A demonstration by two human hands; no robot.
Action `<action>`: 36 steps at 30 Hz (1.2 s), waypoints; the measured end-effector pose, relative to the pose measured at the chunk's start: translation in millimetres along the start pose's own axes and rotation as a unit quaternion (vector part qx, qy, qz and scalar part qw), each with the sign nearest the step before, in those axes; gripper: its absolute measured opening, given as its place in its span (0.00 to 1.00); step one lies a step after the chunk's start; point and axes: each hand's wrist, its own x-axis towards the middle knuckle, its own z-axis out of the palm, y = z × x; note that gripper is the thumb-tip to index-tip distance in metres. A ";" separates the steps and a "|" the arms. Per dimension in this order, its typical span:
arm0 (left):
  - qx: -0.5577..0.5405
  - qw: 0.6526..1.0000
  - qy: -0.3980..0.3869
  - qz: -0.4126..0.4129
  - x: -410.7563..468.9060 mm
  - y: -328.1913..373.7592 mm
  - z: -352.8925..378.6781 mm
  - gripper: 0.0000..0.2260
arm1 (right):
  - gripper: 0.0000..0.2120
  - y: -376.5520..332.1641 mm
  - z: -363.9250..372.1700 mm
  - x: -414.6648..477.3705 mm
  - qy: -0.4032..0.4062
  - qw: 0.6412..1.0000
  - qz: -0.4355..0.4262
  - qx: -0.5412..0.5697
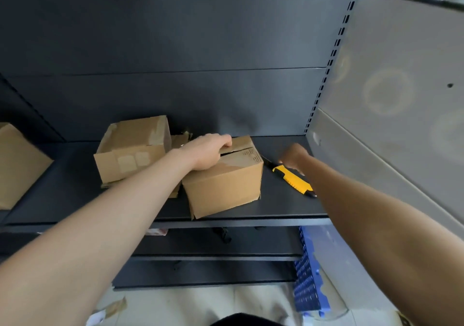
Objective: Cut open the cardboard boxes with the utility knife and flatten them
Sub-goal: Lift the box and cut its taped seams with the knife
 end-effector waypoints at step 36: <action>-0.020 0.989 -0.041 -0.139 0.5 34.7 9.0 0.50 | 0.25 18.2 -54.4 -21.7 -0.207 0.967 -0.127 0.078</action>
